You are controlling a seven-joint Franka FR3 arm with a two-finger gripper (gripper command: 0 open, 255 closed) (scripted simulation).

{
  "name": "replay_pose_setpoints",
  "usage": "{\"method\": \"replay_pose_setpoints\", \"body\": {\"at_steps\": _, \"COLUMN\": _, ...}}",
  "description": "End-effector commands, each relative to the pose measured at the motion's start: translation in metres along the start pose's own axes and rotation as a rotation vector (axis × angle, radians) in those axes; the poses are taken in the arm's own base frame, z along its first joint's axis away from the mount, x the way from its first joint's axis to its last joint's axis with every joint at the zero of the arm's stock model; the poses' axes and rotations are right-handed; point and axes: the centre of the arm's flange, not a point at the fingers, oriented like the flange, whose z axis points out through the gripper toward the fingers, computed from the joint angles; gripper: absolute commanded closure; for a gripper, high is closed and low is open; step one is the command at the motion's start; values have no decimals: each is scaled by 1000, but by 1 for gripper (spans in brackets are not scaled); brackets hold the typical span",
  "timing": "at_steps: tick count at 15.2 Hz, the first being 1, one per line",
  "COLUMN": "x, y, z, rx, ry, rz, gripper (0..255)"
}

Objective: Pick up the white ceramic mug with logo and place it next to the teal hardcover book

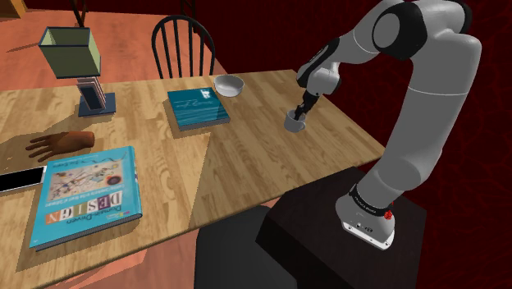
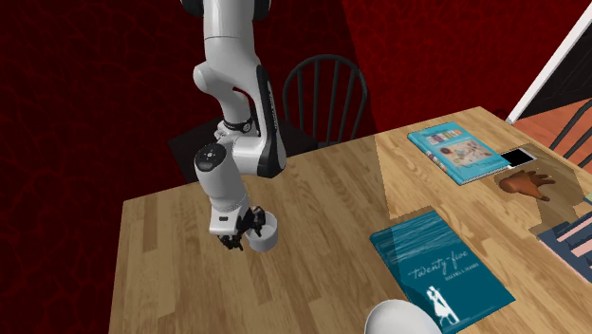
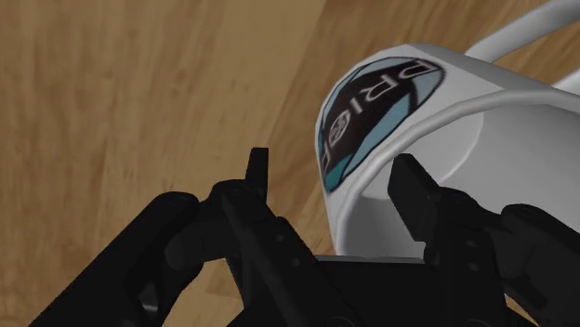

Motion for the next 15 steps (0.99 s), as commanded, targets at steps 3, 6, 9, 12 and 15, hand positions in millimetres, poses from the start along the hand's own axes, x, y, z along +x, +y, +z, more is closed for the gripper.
{"method": "replay_pose_setpoints", "body": {"at_steps": 3, "x": 0, "y": 0, "z": 0, "rx": 0, "ry": 0, "rz": 0, "gripper": 255}}
{"method": "replay_pose_setpoints", "body": {"at_steps": 6, "x": 0, "y": 0, "z": 0, "rx": 0, "ry": 0, "rz": 0, "gripper": 255}}
{"method": "replay_pose_setpoints", "body": {"at_steps": 9, "x": 0, "y": 0, "z": 0, "rx": 0, "ry": 0, "rz": 0, "gripper": 255}}
{"method": "replay_pose_setpoints", "body": {"at_steps": 12, "x": 2, "y": -1, "z": -16, "rx": 0, "ry": 0, "rz": 0, "gripper": 255}}
{"method": "replay_pose_setpoints", "body": {"at_steps": 15, "x": 3, "y": -2, "z": -31, "rx": 0, "ry": 0, "rz": 0, "gripper": 255}}
